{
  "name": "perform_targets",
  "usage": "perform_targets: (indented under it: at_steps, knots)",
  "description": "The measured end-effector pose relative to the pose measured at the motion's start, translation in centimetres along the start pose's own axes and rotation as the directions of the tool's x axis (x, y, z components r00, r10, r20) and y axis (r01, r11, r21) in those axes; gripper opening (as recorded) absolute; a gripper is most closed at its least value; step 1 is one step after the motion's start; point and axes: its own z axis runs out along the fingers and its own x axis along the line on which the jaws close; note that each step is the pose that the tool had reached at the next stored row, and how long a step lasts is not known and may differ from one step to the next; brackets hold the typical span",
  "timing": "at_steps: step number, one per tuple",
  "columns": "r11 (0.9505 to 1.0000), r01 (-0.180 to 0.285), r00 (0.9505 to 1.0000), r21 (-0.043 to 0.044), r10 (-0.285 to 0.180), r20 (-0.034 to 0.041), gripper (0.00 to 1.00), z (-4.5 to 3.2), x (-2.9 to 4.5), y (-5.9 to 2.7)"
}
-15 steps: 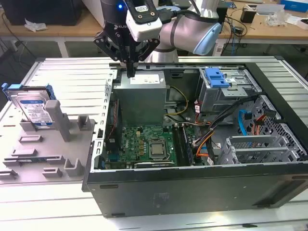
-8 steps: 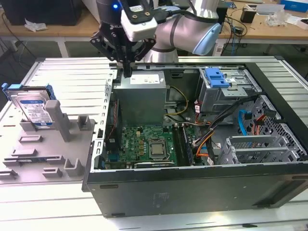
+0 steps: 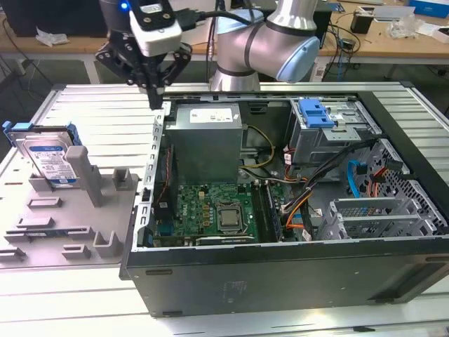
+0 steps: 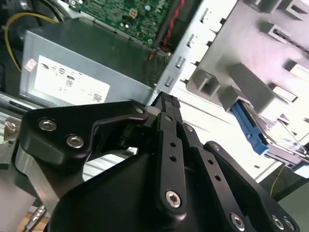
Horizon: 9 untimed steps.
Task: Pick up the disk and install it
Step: 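Reach for the disk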
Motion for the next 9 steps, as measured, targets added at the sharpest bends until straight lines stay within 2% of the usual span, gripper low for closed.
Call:
perform_targets:
  at_steps: [4, 7, 8, 9]
  knots:
    - [1.0000, 0.000, 1.0000, -0.0001, 0.000, -0.0001, 0.11, -0.03, 1.55, 0.09]
    - [1.0000, 0.000, 1.0000, -0.0001, 0.000, -0.0002, 0.11, -0.06, 3.01, 0.15]
    - [1.0000, 0.000, 1.0000, -0.0001, 0.000, -0.0002, 0.11, -0.08, 3.86, 0.18]
    - [1.0000, 0.000, 1.0000, 0.0000, 0.000, -0.0003, 0.11, -0.09, 4.30, 0.19]
